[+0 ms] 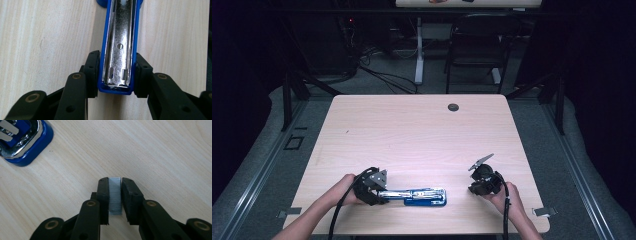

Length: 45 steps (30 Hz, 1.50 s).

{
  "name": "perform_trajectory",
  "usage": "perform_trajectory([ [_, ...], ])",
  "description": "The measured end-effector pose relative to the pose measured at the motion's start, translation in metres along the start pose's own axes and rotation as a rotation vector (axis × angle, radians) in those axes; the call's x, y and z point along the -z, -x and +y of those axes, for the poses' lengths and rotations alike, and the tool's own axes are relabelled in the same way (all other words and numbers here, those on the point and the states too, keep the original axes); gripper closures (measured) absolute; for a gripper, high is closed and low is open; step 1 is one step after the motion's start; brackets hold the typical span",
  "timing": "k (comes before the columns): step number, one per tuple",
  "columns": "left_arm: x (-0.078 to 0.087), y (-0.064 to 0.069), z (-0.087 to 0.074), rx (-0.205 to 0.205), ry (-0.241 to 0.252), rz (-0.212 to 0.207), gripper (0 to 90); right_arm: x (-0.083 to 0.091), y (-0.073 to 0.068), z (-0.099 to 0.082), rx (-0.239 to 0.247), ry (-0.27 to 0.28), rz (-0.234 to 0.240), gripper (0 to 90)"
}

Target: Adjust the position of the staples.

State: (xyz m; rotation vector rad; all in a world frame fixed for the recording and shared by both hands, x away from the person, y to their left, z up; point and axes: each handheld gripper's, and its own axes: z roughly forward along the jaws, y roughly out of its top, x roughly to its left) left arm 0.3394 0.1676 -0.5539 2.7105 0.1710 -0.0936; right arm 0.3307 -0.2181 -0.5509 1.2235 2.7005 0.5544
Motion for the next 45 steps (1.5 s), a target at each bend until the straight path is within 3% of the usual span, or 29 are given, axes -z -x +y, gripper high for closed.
perform_trajectory([
  [6,0.0001,0.0,0.0001,0.0,-0.001,0.0,63.9,-0.0003,0.001,0.0006,-0.076,0.0,-0.004,77.4],
  [13,-0.0001,0.0,0.0001,-0.002,0.0,0.0,63.9,0.0032,0.0004,0.0025,-0.068,0.016,0.006,73.0],
  [19,0.0,-0.0002,0.0001,-0.002,0.0,0.0,63.9,0.0046,-0.0005,0.0057,-0.056,0.013,-0.02,73.5],
  [20,-0.0001,-0.0003,0.0001,-0.003,0.0,0.0,63.9,0.0036,-0.0005,0.0059,-0.062,0.019,-0.021,73.7],
  [21,-0.0001,-0.0002,0.0001,-0.003,0.0,-0.001,63.9,0.0001,-0.0022,0.0046,-0.095,0.061,-0.019,74.1],
  [23,-0.0001,-0.0003,0.0001,-0.003,0.001,-0.001,63.9,0.0023,0.0005,0.0065,-0.064,0.011,-0.018,74.8],
  [29,-0.0001,-0.0006,0.0,-0.003,0.003,-0.003,63.9,-0.0006,-0.0016,0.007,-0.083,0.034,-0.013,76.2],
  [33,-0.0001,-0.0005,0.0,-0.003,0.002,-0.003,63.9,-0.0012,-0.0014,0.0077,-0.063,0.0,-0.017,77.3],
  [43,-0.0001,-0.0007,-0.0002,-0.004,0.005,-0.004,63.9,0.001,-0.0013,0.0073,-0.05,0.005,-0.02,78.0],
  [45,-0.0001,-0.0007,-0.0001,-0.004,0.003,-0.004,64.0,0.002,-0.0017,0.0066,-0.062,0.026,-0.019,78.0],
])
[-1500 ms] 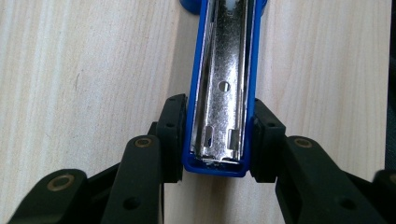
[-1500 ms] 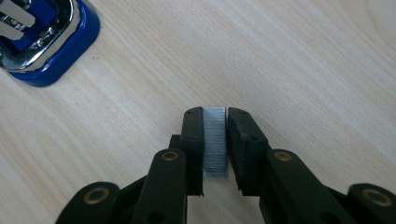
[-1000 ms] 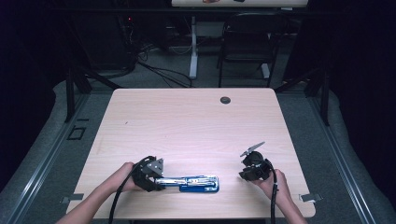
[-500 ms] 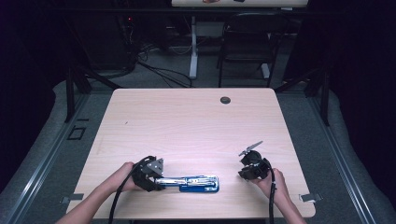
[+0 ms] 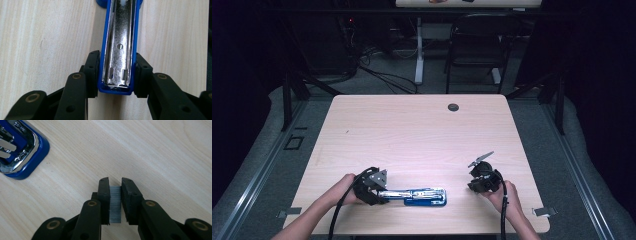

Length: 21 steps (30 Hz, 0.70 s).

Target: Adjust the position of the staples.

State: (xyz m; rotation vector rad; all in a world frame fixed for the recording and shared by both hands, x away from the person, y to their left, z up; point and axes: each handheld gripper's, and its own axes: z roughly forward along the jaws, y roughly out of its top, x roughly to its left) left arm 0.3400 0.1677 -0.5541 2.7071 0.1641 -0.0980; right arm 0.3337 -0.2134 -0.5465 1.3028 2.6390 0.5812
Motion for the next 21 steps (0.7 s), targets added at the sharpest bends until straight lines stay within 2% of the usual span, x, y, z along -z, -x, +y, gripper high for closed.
perform_trajectory([
  [8,0.0,-0.001,0.0,0.0,0.005,-0.004,64.0,0.006,0.001,0.001,0.001,0.042,-0.004,78.2],
  [9,0.0,0.0,0.0,0.0,0.004,-0.003,64.0,0.006,0.0,0.001,-0.015,0.062,0.004,78.2],
  [13,0.0,0.0,0.0,-0.001,0.003,0.0,64.0,0.009,0.0,0.001,0.006,0.055,-0.001,78.2],
  [17,0.0,0.0,0.0,-0.001,0.005,-0.002,64.0,0.011,-0.001,0.002,0.004,0.075,-0.001,78.2],
  [21,0.0,0.0,0.0,-0.001,0.004,-0.001,64.0,0.011,-0.001,0.002,0.009,0.072,-0.005,78.2],
])
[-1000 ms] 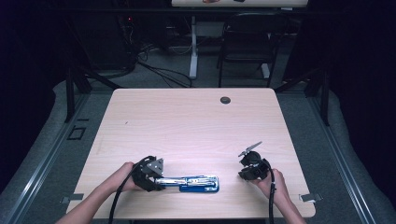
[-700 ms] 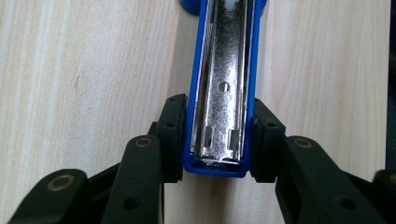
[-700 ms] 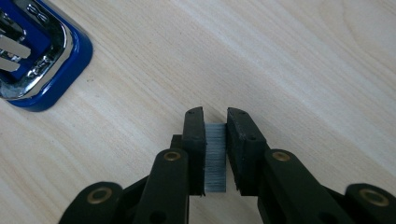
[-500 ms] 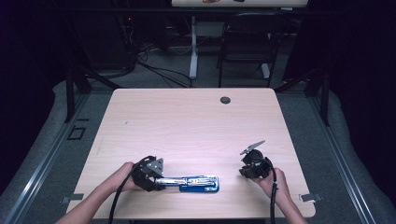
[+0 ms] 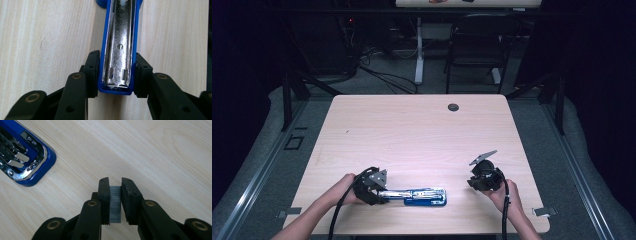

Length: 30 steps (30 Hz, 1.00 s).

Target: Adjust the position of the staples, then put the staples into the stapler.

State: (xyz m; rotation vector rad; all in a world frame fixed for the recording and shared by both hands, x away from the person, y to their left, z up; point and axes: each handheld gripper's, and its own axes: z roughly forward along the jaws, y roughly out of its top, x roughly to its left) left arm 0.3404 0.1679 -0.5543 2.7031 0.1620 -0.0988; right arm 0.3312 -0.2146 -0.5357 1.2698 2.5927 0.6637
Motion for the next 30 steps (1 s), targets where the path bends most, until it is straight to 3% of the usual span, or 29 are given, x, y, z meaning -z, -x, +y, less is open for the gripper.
perform_trajectory([
  [9,0.0,0.0,0.0,-0.002,-0.003,0.001,64.0,0.003,-0.002,0.001,0.02,0.017,-0.002,78.2],
  [10,0.0,0.0,0.0,-0.002,-0.002,0.0,64.0,0.002,-0.003,0.0,0.002,0.033,0.003,78.2],
  [11,0.0,0.0,0.0,-0.002,-0.002,0.0,64.0,0.004,-0.001,0.001,0.019,0.016,-0.005,78.2],
  [16,0.0,0.0,0.0,-0.001,-0.003,0.001,64.0,0.007,-0.003,0.003,0.032,0.027,-0.002,78.3],
  [21,0.0,0.0,0.0,-0.001,-0.002,0.001,64.0,0.011,-0.009,0.007,0.035,0.074,0.029,78.3],
  [30,0.0,0.0,0.0,-0.001,-0.001,0.0,64.0,0.011,-0.016,0.017,0.069,0.1,0.053,78.4],
])
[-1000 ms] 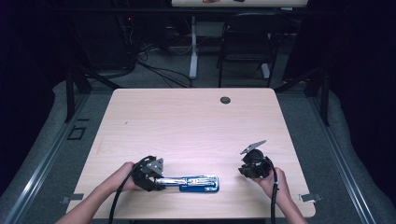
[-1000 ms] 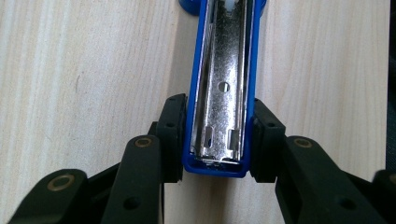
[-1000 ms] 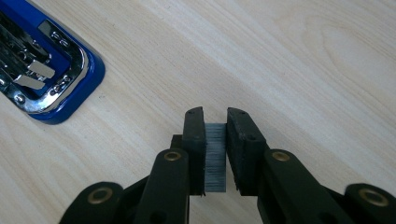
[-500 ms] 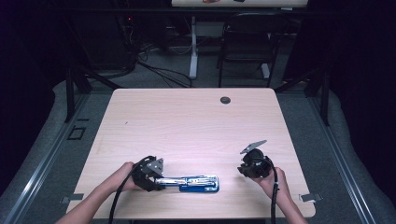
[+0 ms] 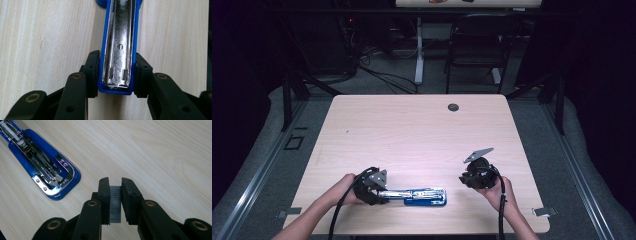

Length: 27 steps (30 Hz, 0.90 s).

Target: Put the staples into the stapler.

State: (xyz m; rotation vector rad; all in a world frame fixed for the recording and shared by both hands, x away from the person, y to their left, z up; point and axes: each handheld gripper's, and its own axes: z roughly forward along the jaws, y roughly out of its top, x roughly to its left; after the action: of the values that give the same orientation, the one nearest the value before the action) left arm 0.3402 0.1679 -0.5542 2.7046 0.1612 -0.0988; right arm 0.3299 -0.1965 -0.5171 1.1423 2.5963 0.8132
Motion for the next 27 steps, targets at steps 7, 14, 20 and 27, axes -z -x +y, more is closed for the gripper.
perform_trajectory([
  [7,0.0,0.0,0.0,-0.003,-0.002,0.0,64.1,-0.013,-0.002,0.013,0.016,-0.006,0.031,78.4],
  [14,0.0,0.0,0.0,-0.003,0.0,-0.002,64.0,-0.015,-0.008,0.026,0.057,0.004,0.061,78.4],
  [20,0.0,0.0,0.0,-0.004,0.001,-0.004,64.1,-0.018,-0.013,0.032,0.088,0.004,0.087,78.4],
  [27,0.0,-0.001,0.0,-0.006,0.002,-0.005,64.1,-0.022,-0.02,0.041,0.134,0.024,0.135,78.4],
])
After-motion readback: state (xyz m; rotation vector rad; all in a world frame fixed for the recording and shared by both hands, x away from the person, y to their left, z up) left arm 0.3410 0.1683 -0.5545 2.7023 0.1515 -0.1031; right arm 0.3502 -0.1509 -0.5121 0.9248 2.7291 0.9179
